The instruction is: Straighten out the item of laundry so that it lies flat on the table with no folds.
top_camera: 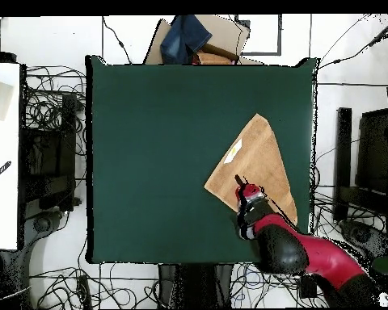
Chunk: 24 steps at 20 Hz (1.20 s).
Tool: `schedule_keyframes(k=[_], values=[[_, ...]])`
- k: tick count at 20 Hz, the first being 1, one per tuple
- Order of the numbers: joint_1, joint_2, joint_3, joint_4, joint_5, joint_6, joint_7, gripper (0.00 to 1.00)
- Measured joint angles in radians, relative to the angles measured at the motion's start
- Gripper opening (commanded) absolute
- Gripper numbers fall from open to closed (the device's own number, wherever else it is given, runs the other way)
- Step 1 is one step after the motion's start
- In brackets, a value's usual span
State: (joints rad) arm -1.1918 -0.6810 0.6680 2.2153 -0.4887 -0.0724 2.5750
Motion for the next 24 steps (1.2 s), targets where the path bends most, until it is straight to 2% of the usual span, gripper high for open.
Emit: schedule_keyframes(k=[7,8,14,18,24], values=[[0.145,0.038,-0.084,-0.001,-0.036,-0.268,0.0,1.0],[0.17,0.05,-0.109,-0.001,-0.038,-0.322,0.0,0.0],[0.183,0.073,-0.143,-0.001,-0.041,-0.354,0.0,0.0],[0.146,0.088,-0.144,0.005,-0.06,-0.353,0.0,0.0],[-0.008,0.118,-0.124,0.036,-0.138,-0.35,0.0,0.0]])
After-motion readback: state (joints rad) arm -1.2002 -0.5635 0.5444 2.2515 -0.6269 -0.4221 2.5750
